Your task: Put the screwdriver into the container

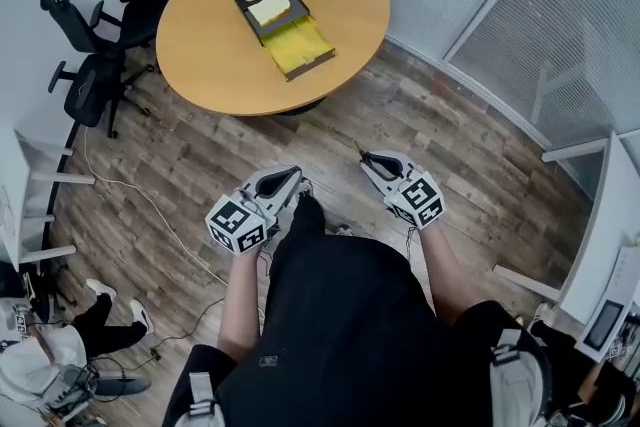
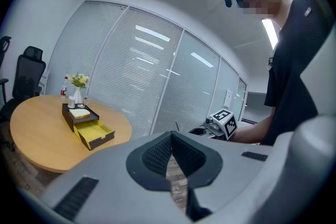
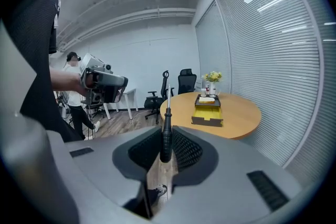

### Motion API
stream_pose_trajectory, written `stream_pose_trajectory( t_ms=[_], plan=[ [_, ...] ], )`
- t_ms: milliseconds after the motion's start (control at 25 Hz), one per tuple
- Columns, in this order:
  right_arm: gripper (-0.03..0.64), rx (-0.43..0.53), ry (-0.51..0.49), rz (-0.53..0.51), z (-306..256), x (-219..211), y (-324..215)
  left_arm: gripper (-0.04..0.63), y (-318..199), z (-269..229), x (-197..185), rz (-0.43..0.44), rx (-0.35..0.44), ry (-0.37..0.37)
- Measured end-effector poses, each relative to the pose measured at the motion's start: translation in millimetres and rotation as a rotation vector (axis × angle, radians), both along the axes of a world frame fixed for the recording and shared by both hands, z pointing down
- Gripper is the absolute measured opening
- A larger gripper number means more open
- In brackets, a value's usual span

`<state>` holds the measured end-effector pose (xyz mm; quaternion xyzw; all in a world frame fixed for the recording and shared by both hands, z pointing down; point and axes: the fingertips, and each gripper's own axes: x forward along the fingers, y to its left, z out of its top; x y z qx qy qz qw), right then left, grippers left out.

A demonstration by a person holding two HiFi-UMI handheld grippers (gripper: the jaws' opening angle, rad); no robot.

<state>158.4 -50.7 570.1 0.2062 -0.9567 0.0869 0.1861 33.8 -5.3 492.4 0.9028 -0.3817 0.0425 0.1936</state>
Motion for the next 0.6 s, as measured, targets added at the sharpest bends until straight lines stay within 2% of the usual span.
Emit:
stream_pose_trajectory(
  t_ms=[600],
  plan=[
    [0.057, 0.021, 0.06, 0.005, -2, -60, -70, 0.002, -88, 7, -56, 0.048, -0.01, 0.022]
  ],
)
